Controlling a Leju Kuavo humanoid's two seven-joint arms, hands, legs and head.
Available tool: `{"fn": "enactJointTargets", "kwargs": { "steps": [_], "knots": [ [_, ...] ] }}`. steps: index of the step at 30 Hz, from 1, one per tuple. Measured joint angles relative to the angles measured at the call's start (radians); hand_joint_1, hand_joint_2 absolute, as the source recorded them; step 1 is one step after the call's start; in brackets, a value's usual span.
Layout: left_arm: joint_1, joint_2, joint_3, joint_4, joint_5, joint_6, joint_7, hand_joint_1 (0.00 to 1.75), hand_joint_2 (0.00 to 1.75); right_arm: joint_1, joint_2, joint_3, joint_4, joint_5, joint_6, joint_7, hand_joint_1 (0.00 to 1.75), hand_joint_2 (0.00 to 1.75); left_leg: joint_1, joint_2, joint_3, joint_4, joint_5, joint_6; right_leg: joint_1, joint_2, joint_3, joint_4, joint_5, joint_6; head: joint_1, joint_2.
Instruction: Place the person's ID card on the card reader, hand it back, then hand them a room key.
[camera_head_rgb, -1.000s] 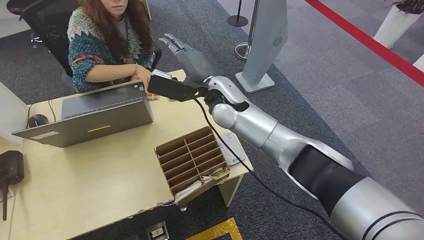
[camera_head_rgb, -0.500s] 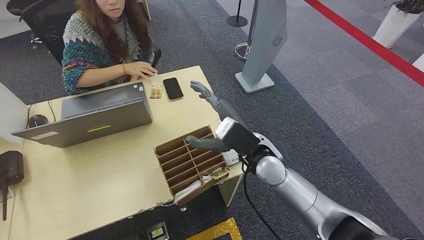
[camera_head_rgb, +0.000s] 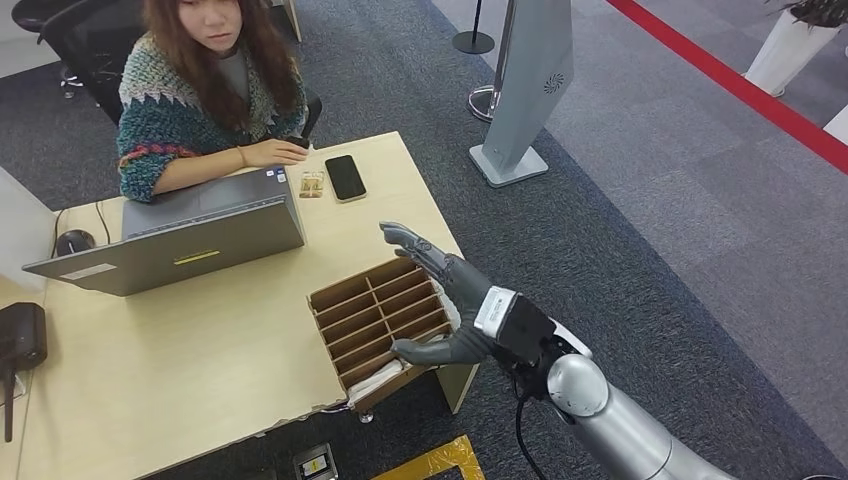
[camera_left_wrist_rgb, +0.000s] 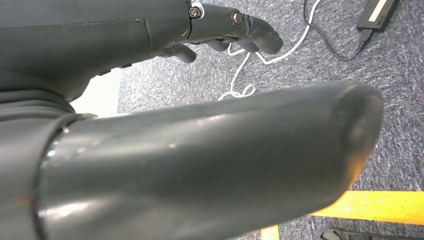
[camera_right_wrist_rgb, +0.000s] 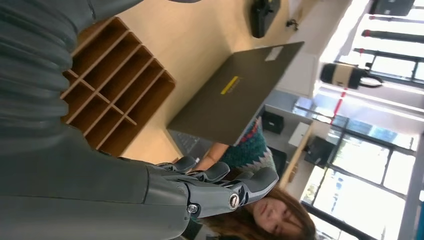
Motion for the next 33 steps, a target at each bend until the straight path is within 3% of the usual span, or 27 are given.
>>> {"fn": "enactJointTargets", "kwargs": {
  "steps": [10, 19, 33],
  "knots": [
    [-0.003, 0.008, 0.000, 0.000, -0.006, -0.002, 0.023, 0.00, 0.00, 0.003, -0.024, 0.052, -0.017, 0.266, 0.093, 0.258, 0.00, 1.75, 0.000, 0.000, 0.000, 0.000, 0.000, 0.000, 0.000, 0.000, 0.000, 0.000, 0.000, 0.000, 0.000, 0.000],
    [-0.004, 0.008, 0.005, 0.000, 0.022, 0.010, 0.028, 0.00, 0.00, -0.061, -0.079, 0.189, -0.017, 0.599, 0.246, 0.526, 0.00, 1.75, 0.000, 0.000, 0.000, 0.000, 0.000, 0.000, 0.000, 0.000, 0.000, 0.000, 0.000, 0.000, 0.000, 0.000],
    [-0.004, -0.006, 0.034, 0.000, 0.046, 0.029, -0.002, 0.00, 0.00, -0.095, -0.103, 0.320, -0.016, 0.655, 0.216, 0.531, 0.00, 1.75, 0.000, 0.000, 0.000, 0.000, 0.000, 0.000, 0.000, 0.000, 0.000, 0.000, 0.000, 0.000, 0.000, 0.000]
  ]
}}
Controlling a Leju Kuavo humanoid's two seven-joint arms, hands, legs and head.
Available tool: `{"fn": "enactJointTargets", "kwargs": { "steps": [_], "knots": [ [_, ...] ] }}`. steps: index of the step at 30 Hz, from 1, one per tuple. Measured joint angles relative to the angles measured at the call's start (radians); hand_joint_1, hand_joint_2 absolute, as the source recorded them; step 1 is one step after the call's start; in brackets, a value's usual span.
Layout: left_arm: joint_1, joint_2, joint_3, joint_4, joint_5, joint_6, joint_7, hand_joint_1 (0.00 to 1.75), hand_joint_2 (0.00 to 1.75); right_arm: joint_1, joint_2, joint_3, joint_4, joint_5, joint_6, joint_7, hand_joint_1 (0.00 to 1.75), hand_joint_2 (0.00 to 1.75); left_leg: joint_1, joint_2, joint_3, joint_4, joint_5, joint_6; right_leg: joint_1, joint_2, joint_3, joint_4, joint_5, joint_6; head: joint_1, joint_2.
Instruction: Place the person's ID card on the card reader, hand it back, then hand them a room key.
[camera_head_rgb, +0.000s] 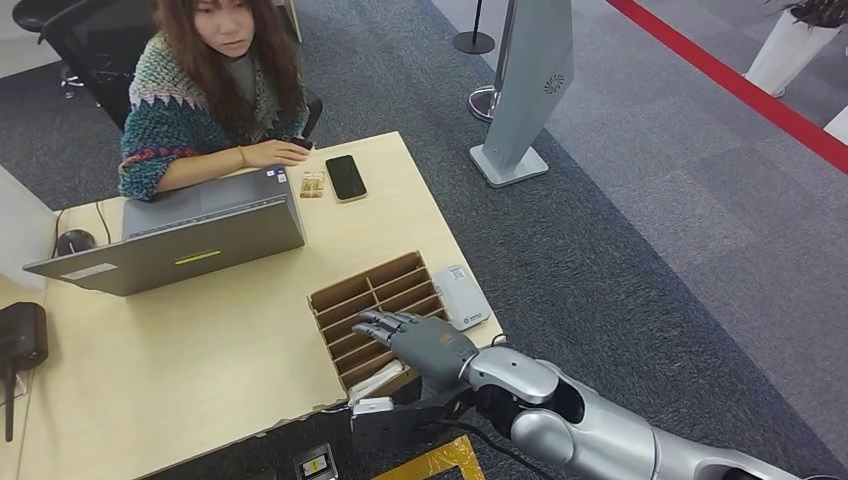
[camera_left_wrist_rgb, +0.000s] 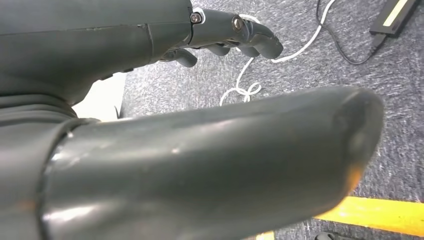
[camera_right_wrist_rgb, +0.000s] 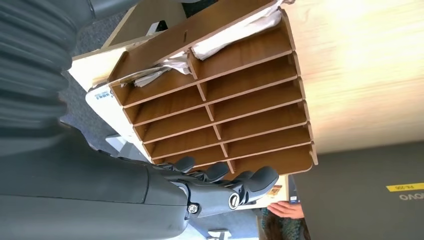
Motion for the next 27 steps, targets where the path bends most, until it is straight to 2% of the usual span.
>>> {"fn": "enactJointTargets", "kwargs": {
  "steps": [9, 15, 27],
  "knots": [
    [0.000, -0.012, 0.021, 0.000, -0.002, 0.000, -0.005, 0.00, 0.00, -0.010, -0.019, 0.033, 0.000, 0.047, 0.008, 0.027, 0.00, 1.75, 0.000, 0.000, 0.000, 0.000, 0.000, 0.000, 0.000, 0.000, 0.000, 0.000, 0.000, 0.000, 0.000, 0.000],
    [-0.001, -0.013, 0.032, 0.000, -0.010, 0.000, -0.012, 0.00, 0.00, -0.009, -0.036, 0.053, 0.010, 0.143, 0.003, 0.055, 0.00, 1.75, 0.000, 0.000, 0.000, 0.000, 0.000, 0.000, 0.000, 0.000, 0.000, 0.000, 0.000, 0.000, 0.000, 0.000],
    [-0.003, -0.014, 0.053, 0.000, -0.042, 0.000, -0.025, 0.00, 0.00, -0.003, -0.054, 0.089, 0.095, 0.332, -0.124, 0.080, 0.00, 1.75, 0.000, 0.000, 0.000, 0.000, 0.000, 0.000, 0.000, 0.000, 0.000, 0.000, 0.000, 0.000, 0.000, 0.000]
  ]
}}
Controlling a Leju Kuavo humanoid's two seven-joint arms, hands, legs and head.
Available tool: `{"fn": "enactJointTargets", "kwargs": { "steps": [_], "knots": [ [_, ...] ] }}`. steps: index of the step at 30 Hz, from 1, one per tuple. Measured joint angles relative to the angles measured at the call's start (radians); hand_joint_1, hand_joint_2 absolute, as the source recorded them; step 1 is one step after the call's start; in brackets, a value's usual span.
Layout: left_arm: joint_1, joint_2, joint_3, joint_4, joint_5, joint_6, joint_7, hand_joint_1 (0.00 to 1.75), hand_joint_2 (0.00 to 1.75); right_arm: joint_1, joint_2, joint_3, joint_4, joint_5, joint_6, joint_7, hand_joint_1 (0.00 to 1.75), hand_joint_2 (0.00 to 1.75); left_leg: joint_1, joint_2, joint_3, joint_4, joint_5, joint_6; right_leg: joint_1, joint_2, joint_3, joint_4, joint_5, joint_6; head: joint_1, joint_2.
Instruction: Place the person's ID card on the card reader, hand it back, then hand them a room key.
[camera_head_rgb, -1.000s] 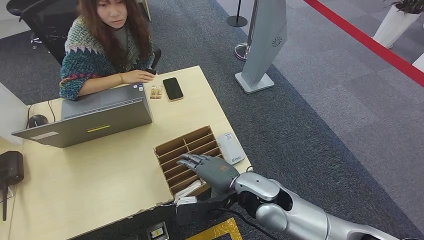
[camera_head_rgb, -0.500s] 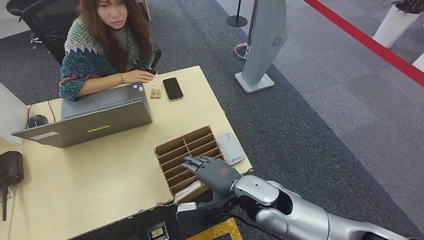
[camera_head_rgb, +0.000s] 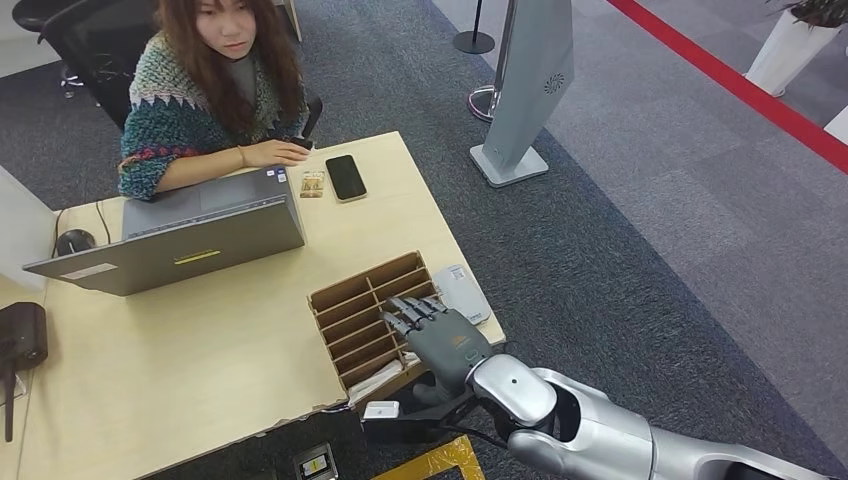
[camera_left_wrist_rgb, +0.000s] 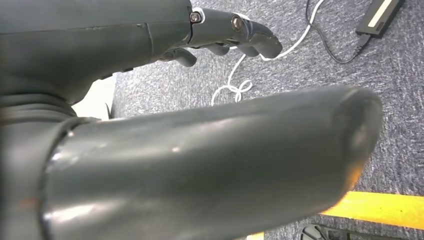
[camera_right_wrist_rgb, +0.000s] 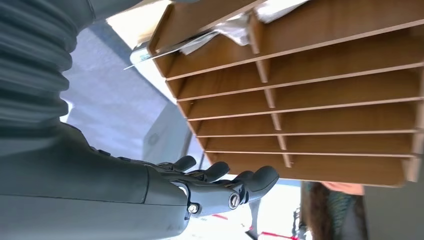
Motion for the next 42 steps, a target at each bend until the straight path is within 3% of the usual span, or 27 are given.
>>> {"fn": "enactJointTargets", "kwargs": {
  "steps": [7, 33, 42],
  "knots": [
    [0.000, -0.007, 0.019, 0.000, -0.015, 0.000, -0.005, 0.00, 0.00, 0.009, -0.005, -0.001, 0.061, 0.065, -0.090, 0.012, 0.00, 1.75, 0.000, 0.000, 0.000, 0.000, 0.000, 0.000, 0.000, 0.000, 0.000, 0.000, 0.000, 0.000, 0.000, 0.000],
    [0.001, -0.010, 0.077, 0.000, -0.073, 0.000, -0.012, 0.00, 0.00, 0.057, -0.059, -0.104, 0.132, 0.041, -0.154, 0.046, 0.00, 1.75, 0.000, 0.000, 0.000, 0.000, 0.000, 0.000, 0.000, 0.000, 0.000, 0.000, 0.000, 0.000, 0.000, 0.000],
    [0.003, -0.013, 0.095, 0.000, -0.111, 0.000, -0.012, 0.00, 0.00, 0.076, -0.056, -0.123, 0.133, 0.036, -0.165, 0.011, 0.00, 1.75, 0.000, 0.000, 0.000, 0.000, 0.000, 0.000, 0.000, 0.000, 0.000, 0.000, 0.000, 0.000, 0.000, 0.000]
  ]
}}
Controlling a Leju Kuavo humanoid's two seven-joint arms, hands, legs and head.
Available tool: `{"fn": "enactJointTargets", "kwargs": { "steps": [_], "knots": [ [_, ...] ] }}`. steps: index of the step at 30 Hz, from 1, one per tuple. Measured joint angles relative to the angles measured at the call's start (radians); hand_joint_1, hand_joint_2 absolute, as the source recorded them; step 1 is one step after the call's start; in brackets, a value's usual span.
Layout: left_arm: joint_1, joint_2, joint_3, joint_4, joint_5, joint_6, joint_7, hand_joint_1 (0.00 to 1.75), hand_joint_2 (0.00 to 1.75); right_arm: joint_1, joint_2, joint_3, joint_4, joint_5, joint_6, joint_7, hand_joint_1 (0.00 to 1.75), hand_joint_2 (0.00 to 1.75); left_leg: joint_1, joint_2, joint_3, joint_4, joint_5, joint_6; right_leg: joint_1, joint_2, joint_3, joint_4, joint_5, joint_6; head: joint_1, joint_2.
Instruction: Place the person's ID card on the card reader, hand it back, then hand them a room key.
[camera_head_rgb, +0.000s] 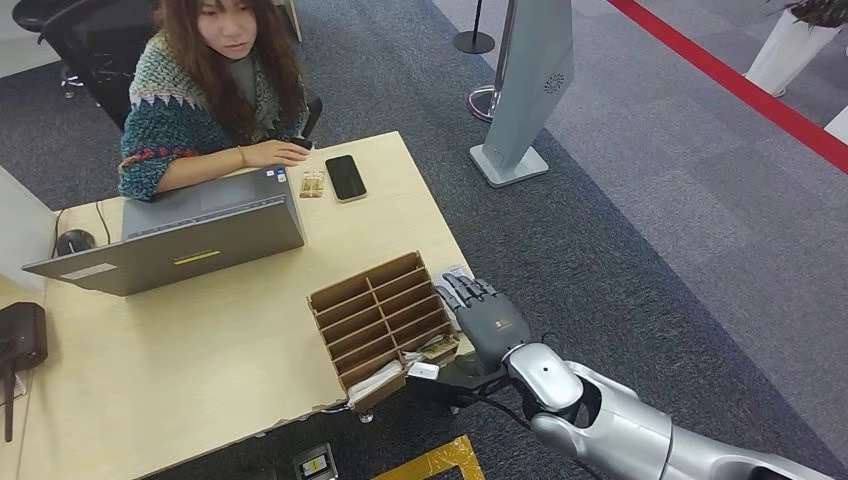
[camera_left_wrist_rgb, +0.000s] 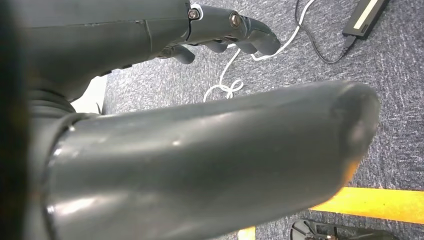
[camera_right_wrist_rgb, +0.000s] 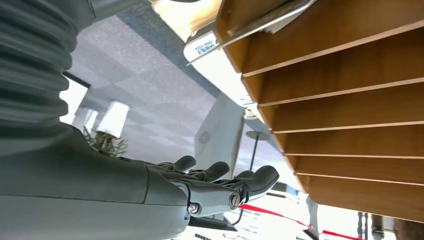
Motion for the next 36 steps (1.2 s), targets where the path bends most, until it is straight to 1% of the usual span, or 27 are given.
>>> {"fn": "enactJointTargets", "kwargs": {
  "steps": [7, 21, 23, 24, 27, 28, 36],
  "knots": [
    [0.001, 0.000, 0.001, 0.000, -0.019, 0.000, 0.000, 0.00, 0.00, 0.001, 0.010, 0.008, 0.000, -0.027, 0.000, -0.041, 0.00, 1.75, 0.000, 0.000, 0.000, 0.000, 0.000, 0.000, 0.000, 0.000, 0.000, 0.000, 0.000, 0.000, 0.000, 0.000],
    [0.003, -0.001, 0.018, -0.001, -0.048, 0.000, 0.005, 0.00, 0.00, -0.002, 0.029, 0.037, 0.006, -0.054, 0.001, -0.056, 0.00, 1.75, 0.000, 0.000, 0.000, 0.000, 0.000, 0.000, 0.000, 0.000, 0.000, 0.000, 0.000, 0.000, 0.000, 0.000],
    [0.003, -0.001, 0.019, -0.001, -0.050, 0.000, 0.005, 0.00, 0.00, -0.004, 0.032, 0.043, 0.007, -0.054, 0.000, -0.057, 0.03, 1.75, 0.000, 0.000, 0.000, 0.000, 0.000, 0.000, 0.000, 0.000, 0.000, 0.000, 0.000, 0.000, 0.000, 0.000],
    [0.003, -0.001, 0.019, -0.001, -0.052, 0.000, 0.005, 0.00, 0.00, -0.006, 0.033, 0.046, 0.008, -0.055, 0.000, -0.057, 0.41, 1.75, 0.000, 0.000, 0.000, 0.000, 0.000, 0.000, 0.000, 0.000, 0.000, 0.000, 0.000, 0.000, 0.000, 0.000],
    [0.004, -0.001, 0.021, -0.001, -0.056, 0.000, 0.005, 0.00, 0.00, -0.011, 0.037, 0.053, 0.011, -0.058, 0.000, -0.056, 1.68, 1.75, 0.000, 0.000, 0.000, 0.000, 0.000, 0.000, 0.000, 0.000, 0.000, 0.000, 0.000, 0.000, 0.000, 0.000],
    [0.004, -0.001, 0.022, -0.001, -0.057, 0.000, 0.005, 0.00, 0.00, -0.013, 0.038, 0.056, 0.012, -0.059, 0.000, -0.056, 1.75, 1.75, 0.000, 0.000, 0.000, 0.000, 0.000, 0.000, 0.000, 0.000, 0.000, 0.000, 0.000, 0.000, 0.000, 0.000],
    [0.006, -0.001, 0.026, -0.001, -0.068, 0.000, 0.010, 0.00, 0.00, -0.015, 0.044, 0.063, 0.021, -0.080, -0.006, -0.044, 1.75, 1.75, 0.000, 0.000, 0.000, 0.000, 0.000, 0.000, 0.000, 0.000, 0.000, 0.000, 0.000, 0.000, 0.000, 0.000]
  ]
}}
